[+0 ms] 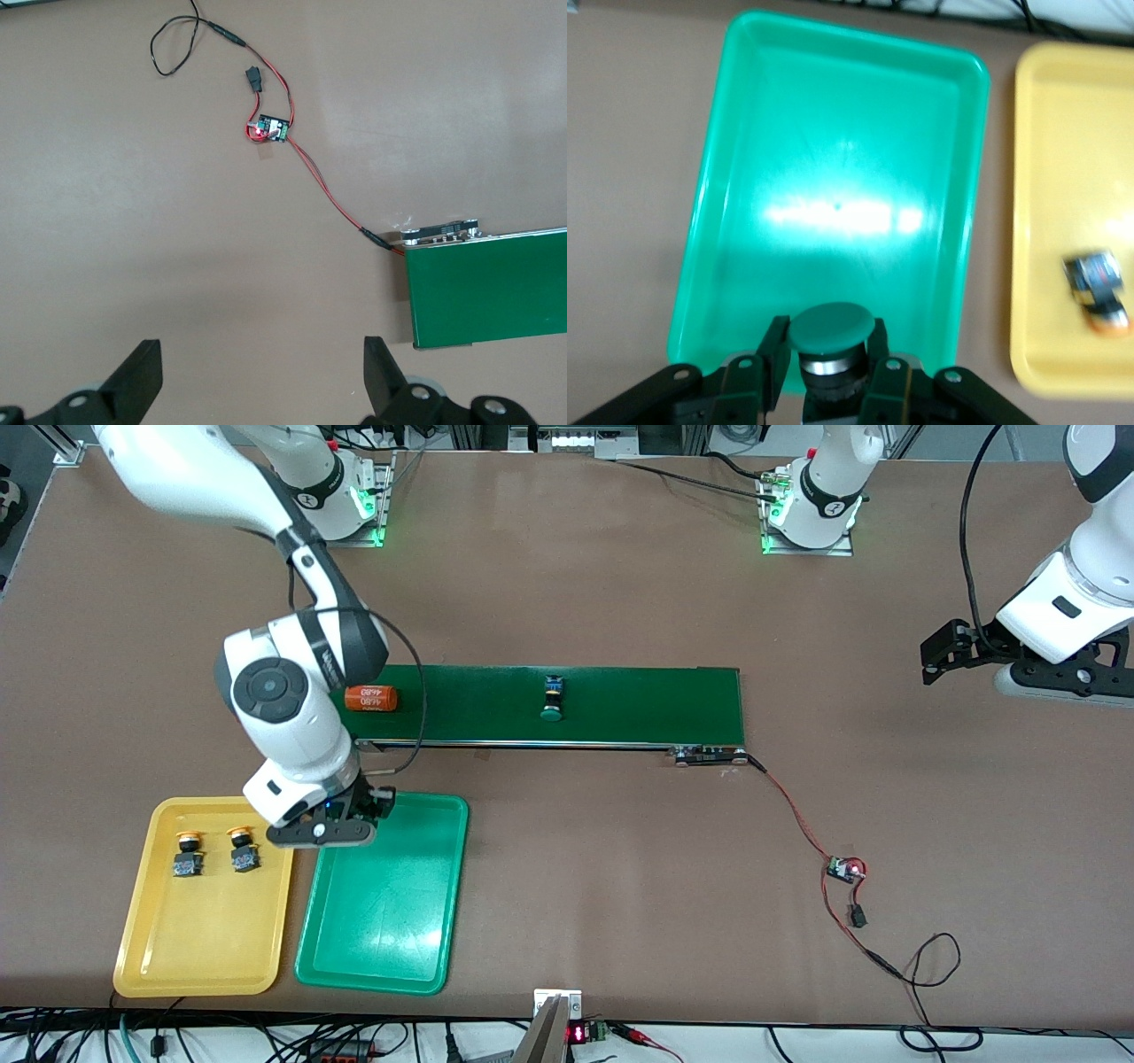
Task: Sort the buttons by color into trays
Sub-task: 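Carry the green button with the right gripper over the green tray, then open the right gripper to drop the green button into the green tray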
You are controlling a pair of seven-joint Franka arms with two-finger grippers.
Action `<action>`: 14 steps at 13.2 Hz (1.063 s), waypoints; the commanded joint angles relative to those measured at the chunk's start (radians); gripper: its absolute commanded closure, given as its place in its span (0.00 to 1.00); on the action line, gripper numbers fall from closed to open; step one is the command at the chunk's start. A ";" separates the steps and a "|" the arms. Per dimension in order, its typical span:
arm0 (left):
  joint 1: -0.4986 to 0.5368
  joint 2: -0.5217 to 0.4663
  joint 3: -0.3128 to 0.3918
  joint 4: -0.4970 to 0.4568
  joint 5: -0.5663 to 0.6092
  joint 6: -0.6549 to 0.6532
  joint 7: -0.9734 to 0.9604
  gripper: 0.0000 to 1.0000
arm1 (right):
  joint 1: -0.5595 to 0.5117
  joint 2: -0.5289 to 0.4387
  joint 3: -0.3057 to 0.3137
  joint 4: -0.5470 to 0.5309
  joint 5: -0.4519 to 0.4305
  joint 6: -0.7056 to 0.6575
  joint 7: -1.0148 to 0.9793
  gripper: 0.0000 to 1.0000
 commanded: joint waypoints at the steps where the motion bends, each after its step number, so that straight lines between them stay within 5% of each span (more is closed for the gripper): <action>1: 0.000 0.025 -0.002 0.050 0.022 -0.024 -0.005 0.00 | 0.002 0.089 -0.007 0.044 0.010 0.105 -0.043 0.99; 6: 0.007 0.027 0.004 0.058 0.018 -0.029 0.006 0.00 | 0.002 0.175 -0.076 0.044 0.006 0.225 -0.170 0.95; 7: 0.007 0.025 0.004 0.058 0.018 -0.030 0.002 0.00 | 0.002 0.181 -0.077 0.044 0.006 0.227 -0.170 0.86; 9: 0.007 0.024 -0.005 0.056 0.019 -0.035 -0.006 0.00 | -0.001 0.190 -0.079 0.043 0.007 0.227 -0.166 0.46; 11: 0.005 0.025 -0.008 0.058 0.018 -0.035 -0.006 0.00 | -0.001 0.192 -0.079 0.038 0.009 0.227 -0.158 0.20; 14: 0.007 0.027 0.000 0.059 0.013 -0.030 -0.005 0.00 | 0.008 0.184 -0.079 0.038 0.012 0.222 -0.156 0.09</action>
